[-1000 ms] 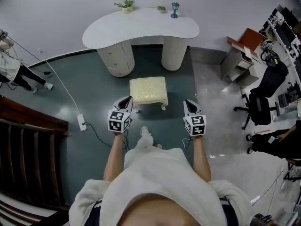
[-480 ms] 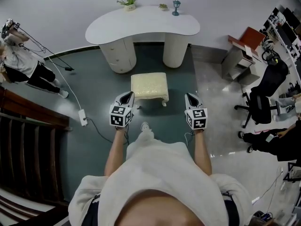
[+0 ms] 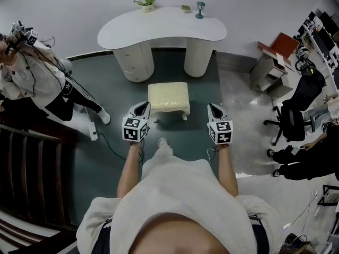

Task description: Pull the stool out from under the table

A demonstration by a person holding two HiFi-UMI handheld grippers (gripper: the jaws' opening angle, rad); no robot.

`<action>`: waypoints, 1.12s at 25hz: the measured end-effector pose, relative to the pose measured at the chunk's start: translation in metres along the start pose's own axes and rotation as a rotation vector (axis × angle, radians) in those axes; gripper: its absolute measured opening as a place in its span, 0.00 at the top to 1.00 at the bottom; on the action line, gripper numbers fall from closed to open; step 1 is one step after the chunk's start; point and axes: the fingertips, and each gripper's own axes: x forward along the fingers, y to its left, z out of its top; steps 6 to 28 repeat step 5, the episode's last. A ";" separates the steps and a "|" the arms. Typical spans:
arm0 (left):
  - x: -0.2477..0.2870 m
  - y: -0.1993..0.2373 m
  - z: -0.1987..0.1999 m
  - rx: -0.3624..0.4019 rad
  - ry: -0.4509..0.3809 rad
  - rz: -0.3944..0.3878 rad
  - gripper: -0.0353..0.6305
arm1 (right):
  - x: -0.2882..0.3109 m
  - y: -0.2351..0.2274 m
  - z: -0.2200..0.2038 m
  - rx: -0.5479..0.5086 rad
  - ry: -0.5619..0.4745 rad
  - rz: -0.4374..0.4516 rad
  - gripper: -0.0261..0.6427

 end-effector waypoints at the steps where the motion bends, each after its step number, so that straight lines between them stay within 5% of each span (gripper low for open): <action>1: 0.000 0.000 0.001 -0.001 -0.001 0.000 0.93 | 0.000 0.000 0.000 0.000 0.000 0.000 0.97; 28: 0.001 0.002 0.001 -0.003 -0.003 0.000 0.93 | 0.002 0.000 0.000 -0.002 0.003 0.000 0.97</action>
